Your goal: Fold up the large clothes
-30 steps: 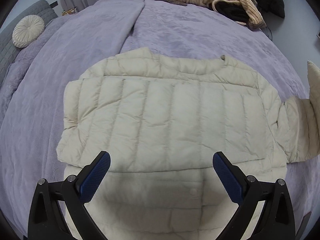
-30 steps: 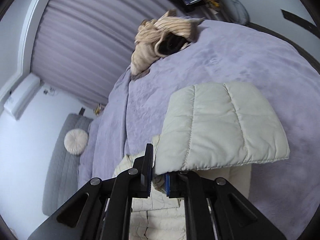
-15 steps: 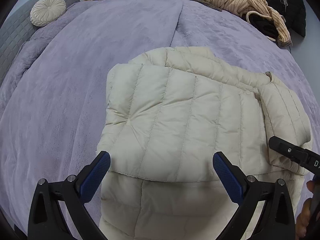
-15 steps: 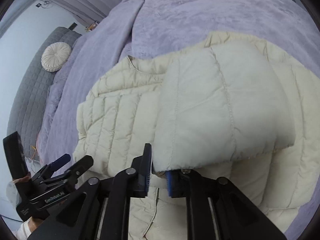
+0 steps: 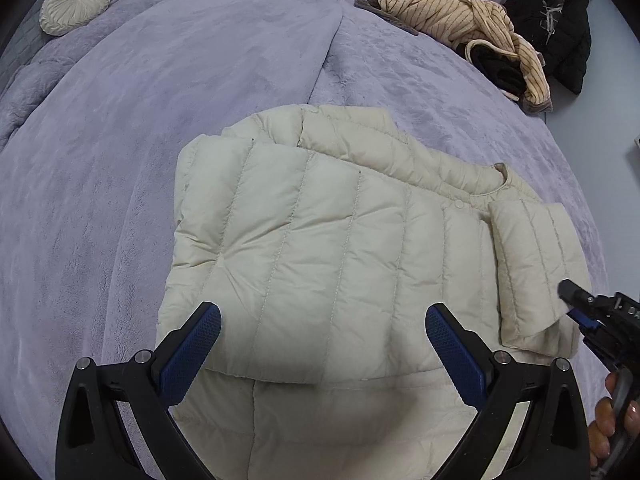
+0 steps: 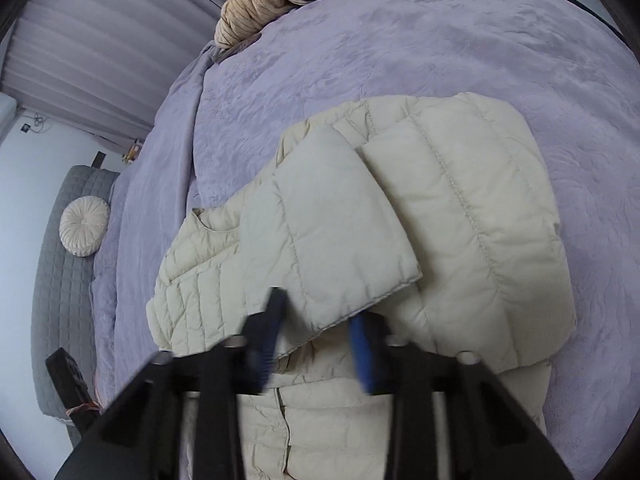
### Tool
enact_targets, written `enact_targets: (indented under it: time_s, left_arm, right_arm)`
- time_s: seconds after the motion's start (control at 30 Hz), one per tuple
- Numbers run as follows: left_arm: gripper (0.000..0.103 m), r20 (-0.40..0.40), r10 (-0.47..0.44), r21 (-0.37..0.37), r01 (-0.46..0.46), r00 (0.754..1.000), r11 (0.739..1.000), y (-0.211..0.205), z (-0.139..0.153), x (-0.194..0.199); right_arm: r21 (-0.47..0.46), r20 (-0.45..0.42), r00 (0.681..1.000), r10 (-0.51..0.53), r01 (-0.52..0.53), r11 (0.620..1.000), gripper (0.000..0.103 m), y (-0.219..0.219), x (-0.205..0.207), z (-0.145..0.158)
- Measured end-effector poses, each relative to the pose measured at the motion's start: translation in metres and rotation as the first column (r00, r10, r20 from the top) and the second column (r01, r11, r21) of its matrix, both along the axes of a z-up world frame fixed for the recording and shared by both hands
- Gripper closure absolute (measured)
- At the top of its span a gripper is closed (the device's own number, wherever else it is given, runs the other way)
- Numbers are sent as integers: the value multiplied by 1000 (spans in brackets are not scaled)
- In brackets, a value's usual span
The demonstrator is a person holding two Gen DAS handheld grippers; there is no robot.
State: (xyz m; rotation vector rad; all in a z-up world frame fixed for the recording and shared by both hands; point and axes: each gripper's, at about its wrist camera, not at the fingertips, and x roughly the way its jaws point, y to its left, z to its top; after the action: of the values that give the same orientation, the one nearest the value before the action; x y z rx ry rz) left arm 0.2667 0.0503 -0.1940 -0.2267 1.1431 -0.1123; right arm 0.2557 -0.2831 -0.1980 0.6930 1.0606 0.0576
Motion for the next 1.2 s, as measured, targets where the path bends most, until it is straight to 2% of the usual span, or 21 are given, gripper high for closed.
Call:
enact_targets:
  time_s: [0.07,0.13,0.23,0.37,0.47,0.5,0.53,0.6,0.7,0.93,0.97,1.0,1.07,1.1,1.2]
  left_arm:
    - [0,1,6,-53,-6,1000,999,8,2,1]
    - [0,9,9,-98,-8,1000,995,17,4,1]
    - [0,19,14,-137,-11,1000,990,29,7,2]
    - [0,5,30,-199,-28,1000,980,42,3,4]
    - [0,-14,41,-260,-44,999,965,49,-3,4]
    - [0,-20,41,-278,-45,999,959,49,-5,5]
    - [0,-25,40,-292,-46,999,955,49,-6,5]
    - [0,-32,28,-304,-36,999,952,47,-9,7]
    - [0,-49,-17,-308,1,999,951,32,-14,14]
    - [1,-68,-102,-280,79,992,957,-16,-19,32]
    - [6,-66,-112,-272,90,991,958,-23,-18,34]
    - [16,-63,-125,-273,103,990,956,-30,-17,36]
    - [83,-99,-162,-274,129,982,953,-42,-22,41]
    - [96,-119,-165,-267,129,979,955,-46,-25,43]
    - [97,-87,-129,-264,102,988,959,-40,-20,39]
  right_arm:
    - [-38,35,998,52,-51,998,86,11,10,6]
    - [-106,81,986,147,-138,985,86,34,16,17]
    - [-182,99,945,313,-292,939,86,77,19,27]
    - [-281,55,856,513,-480,831,86,138,14,21]
    - [-294,-20,815,579,-558,776,84,164,11,6]
    - [-281,-40,806,590,-576,768,73,168,10,1]
    - [-268,-51,802,595,-585,765,48,170,10,-2]
    - [-253,-52,801,597,-589,768,17,170,6,-4]
    - [-233,-49,813,581,-575,785,17,158,-1,0]
    - [-139,-69,899,432,-437,888,17,77,-21,1]
    - [-121,-72,914,400,-406,906,17,63,-24,1]
    - [-95,-74,927,367,-373,923,17,48,-27,1]
    - [-38,-75,949,307,-310,950,17,25,-31,-1]
    - [-18,-76,958,277,-280,960,17,14,-34,-2]
    - [29,-79,977,198,-196,980,17,-12,-40,-7]
